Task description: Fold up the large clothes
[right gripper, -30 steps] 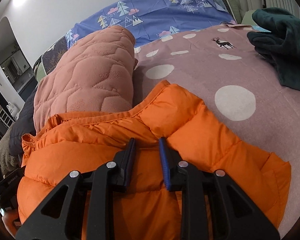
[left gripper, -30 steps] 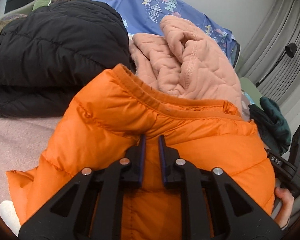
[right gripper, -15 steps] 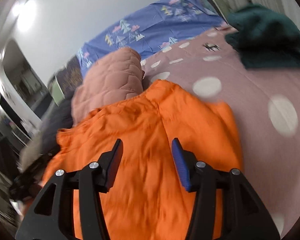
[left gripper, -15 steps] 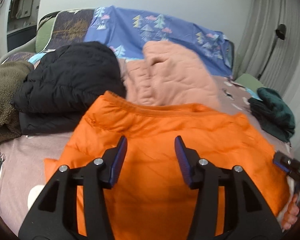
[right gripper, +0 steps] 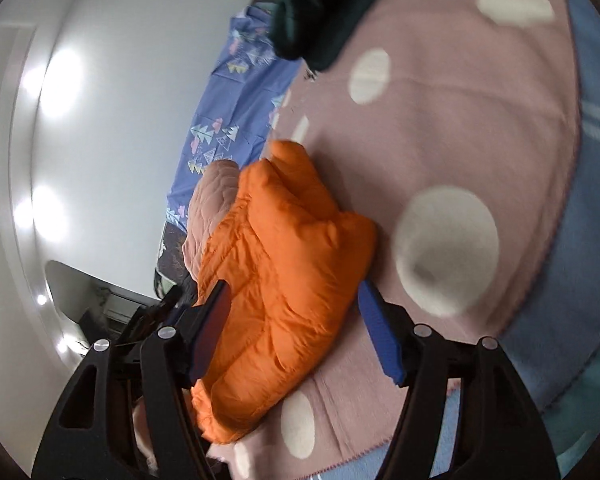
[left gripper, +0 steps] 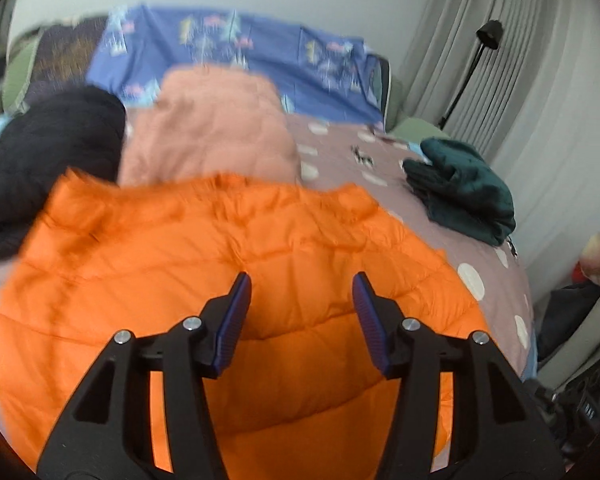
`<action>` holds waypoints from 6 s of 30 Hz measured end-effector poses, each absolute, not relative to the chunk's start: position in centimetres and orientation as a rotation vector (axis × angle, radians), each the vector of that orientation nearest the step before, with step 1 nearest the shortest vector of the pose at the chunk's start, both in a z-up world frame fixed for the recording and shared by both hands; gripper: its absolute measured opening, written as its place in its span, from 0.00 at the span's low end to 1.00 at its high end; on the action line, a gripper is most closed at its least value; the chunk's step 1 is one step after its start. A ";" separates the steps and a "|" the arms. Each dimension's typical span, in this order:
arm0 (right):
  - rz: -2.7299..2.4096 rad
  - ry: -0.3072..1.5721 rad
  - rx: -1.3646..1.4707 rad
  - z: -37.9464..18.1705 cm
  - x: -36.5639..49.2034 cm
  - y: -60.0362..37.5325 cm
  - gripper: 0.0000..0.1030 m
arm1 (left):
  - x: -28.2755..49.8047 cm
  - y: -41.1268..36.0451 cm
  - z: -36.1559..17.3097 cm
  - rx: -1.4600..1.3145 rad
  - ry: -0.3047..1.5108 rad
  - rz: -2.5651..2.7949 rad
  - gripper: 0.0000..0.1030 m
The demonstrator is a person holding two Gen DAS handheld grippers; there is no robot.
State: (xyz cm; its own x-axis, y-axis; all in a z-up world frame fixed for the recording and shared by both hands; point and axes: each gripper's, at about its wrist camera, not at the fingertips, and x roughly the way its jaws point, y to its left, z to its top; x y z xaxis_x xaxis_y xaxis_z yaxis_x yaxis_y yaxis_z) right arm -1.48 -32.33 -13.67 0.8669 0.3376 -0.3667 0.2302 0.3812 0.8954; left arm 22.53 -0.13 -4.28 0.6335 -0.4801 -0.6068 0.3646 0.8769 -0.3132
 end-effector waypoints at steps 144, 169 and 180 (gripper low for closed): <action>0.174 0.731 0.204 -6.4 22.2 -1.6 0.36 | 27.3 20.1 -11.3 -0.514 0.738 -0.380 0.03; 0.463 0.912 0.604 -7.5 17.9 -12.1 0.80 | 21.3 27.6 -8.4 -0.477 0.840 -0.239 0.75; 0.692 1.018 0.795 -10.8 17.6 -11.9 0.80 | 20.0 27.7 -11.2 -0.579 0.961 -0.417 0.79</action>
State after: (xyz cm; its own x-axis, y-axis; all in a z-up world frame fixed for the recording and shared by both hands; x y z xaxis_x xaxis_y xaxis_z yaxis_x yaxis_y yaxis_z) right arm 17.57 -11.90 -10.78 0.3685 0.8070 -0.4614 -0.1329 0.5370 0.8330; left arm 20.04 27.66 -11.20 0.5141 -0.5709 -0.6401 0.0777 0.7742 -0.6281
